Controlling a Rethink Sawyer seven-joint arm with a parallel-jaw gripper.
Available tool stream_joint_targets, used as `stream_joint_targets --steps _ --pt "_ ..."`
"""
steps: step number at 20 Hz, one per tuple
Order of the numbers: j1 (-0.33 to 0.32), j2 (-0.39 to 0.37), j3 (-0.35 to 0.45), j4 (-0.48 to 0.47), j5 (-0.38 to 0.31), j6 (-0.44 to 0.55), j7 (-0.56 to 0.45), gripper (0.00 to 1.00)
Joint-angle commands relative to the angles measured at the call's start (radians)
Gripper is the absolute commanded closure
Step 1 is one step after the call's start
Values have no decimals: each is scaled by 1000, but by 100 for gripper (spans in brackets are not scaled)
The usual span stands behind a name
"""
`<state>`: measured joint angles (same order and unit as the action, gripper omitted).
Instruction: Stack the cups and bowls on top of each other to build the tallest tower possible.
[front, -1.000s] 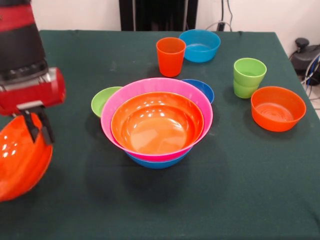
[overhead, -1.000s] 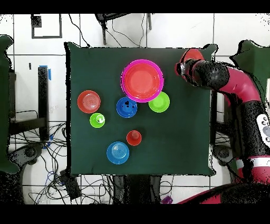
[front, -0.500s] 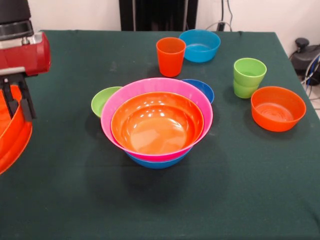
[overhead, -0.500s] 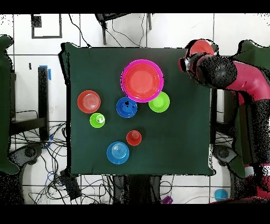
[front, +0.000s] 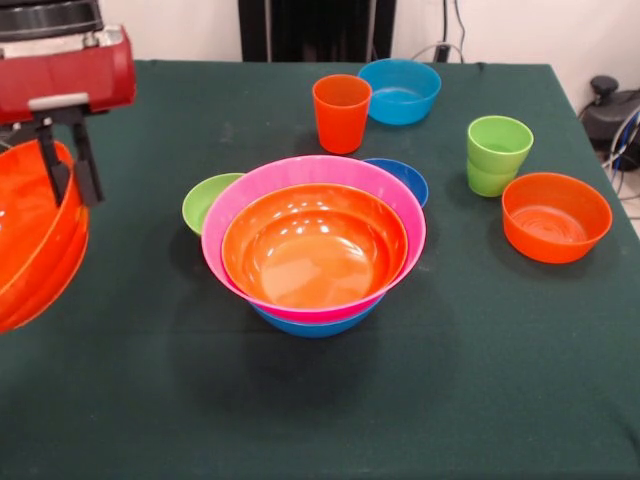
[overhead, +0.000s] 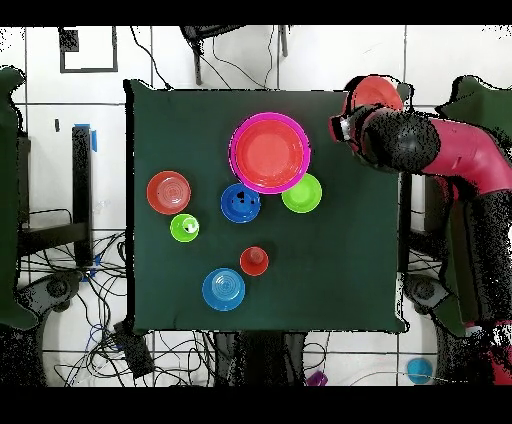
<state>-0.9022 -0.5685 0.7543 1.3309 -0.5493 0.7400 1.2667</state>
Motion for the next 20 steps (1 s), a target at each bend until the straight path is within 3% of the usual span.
stream_joint_targets --steps 1,4,8,14,20 --pt "40 -143 -17 164 -8 11 -17 100" --pt "32 -264 2 242 82 61 52 100" --pt "52 -352 -10 297 143 74 98 100" --pt "79 -410 -30 351 207 38 146 100" --pt "108 -419 -65 405 286 -4 228 100"
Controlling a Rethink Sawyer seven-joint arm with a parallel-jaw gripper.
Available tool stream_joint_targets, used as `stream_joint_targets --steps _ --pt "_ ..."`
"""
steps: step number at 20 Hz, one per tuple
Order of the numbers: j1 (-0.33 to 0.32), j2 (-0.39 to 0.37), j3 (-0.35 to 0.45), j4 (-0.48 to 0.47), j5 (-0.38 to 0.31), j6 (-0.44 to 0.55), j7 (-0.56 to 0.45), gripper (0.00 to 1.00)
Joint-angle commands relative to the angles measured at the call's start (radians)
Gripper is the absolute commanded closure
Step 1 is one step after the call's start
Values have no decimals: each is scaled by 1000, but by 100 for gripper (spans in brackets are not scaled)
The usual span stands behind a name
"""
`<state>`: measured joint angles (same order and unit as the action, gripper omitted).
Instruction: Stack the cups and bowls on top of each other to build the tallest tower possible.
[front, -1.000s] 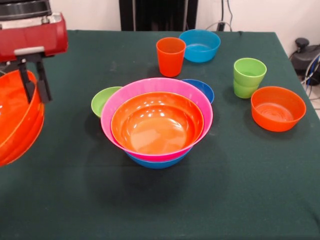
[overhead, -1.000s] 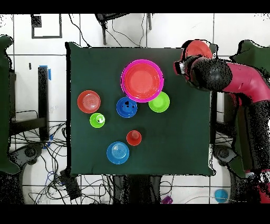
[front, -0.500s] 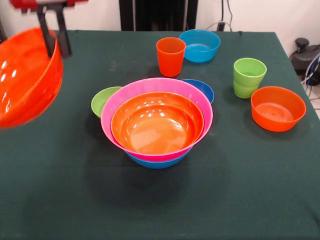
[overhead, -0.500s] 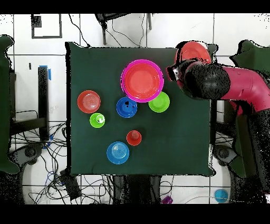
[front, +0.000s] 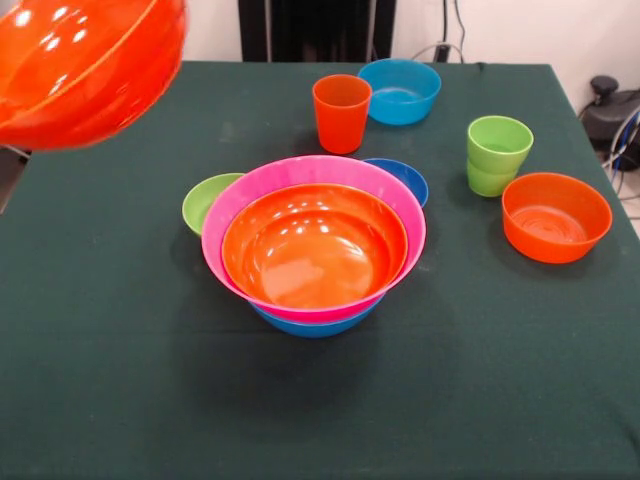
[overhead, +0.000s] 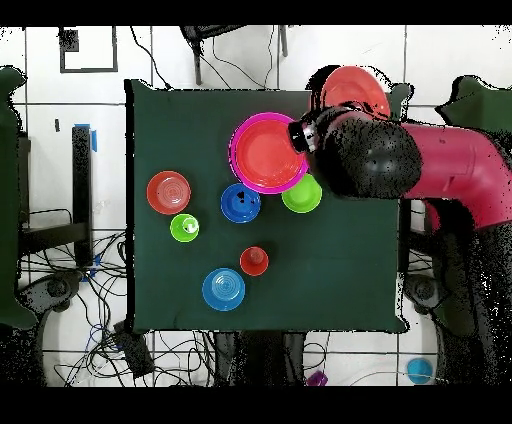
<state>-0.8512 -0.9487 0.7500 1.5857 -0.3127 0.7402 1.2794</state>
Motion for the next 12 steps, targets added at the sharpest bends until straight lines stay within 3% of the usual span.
stream_joint_targets --steps 1,12 --pt "63 -40 -65 153 59 -4 219 100" --pt "84 -74 -100 301 114 -140 308 100"
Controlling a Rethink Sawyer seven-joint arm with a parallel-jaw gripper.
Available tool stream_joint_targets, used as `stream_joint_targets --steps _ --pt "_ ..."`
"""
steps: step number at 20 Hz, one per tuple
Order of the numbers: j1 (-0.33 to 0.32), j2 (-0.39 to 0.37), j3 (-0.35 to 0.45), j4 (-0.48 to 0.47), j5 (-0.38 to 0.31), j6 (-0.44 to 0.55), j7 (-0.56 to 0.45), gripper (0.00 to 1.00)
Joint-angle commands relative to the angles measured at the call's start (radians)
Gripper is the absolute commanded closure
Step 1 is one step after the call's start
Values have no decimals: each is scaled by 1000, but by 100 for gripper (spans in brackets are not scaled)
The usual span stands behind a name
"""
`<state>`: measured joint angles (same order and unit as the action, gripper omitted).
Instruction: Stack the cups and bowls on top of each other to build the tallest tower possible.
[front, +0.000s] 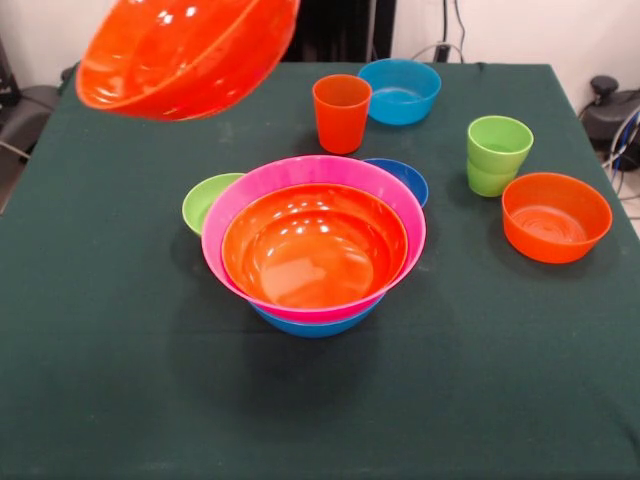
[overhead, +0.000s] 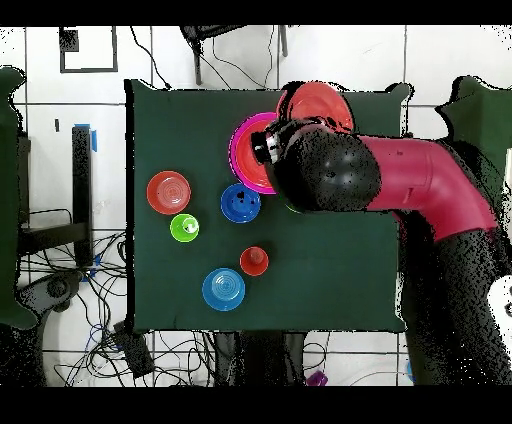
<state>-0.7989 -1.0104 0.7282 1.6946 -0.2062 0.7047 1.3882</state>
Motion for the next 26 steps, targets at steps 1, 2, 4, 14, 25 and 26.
stream_joint_targets --steps 1,2,4,14,25,26 --pt "36 -20 -80 205 4 -117 207 100" --pt "41 -22 -87 217 5 -126 223 100" --pt "50 -24 -93 233 -6 -150 236 100" --pt "100 -7 -130 287 -17 -232 305 100" --pt "169 80 -183 328 -83 -408 344 100" --pt "173 89 -189 329 -97 -425 338 100"
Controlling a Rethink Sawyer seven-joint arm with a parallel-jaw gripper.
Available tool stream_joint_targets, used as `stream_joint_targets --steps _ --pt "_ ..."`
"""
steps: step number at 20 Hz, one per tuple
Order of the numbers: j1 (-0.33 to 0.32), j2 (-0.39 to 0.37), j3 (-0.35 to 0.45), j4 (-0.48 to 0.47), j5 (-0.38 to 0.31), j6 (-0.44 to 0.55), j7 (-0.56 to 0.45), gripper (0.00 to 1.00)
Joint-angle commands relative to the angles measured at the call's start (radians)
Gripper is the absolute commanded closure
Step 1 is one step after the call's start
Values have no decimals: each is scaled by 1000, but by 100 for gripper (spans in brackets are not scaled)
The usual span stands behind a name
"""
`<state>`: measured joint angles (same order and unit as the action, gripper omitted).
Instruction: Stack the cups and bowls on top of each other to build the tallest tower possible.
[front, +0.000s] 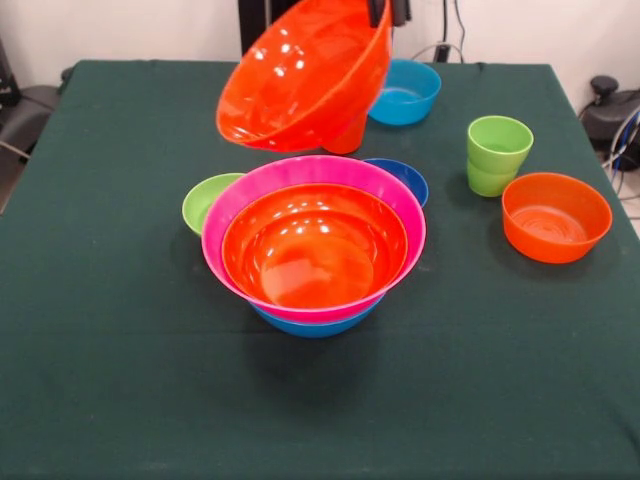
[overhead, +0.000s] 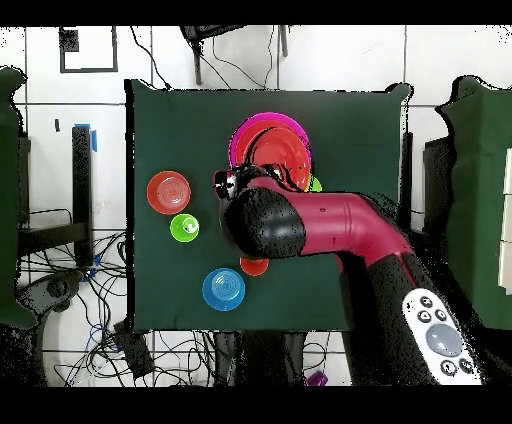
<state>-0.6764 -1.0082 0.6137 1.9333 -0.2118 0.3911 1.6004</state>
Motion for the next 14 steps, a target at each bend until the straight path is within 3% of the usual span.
stream_joint_targets --steps 1,14 --pt "39 84 -67 90 -91 -106 111 100" --pt "76 115 -123 31 -130 -112 89 100"
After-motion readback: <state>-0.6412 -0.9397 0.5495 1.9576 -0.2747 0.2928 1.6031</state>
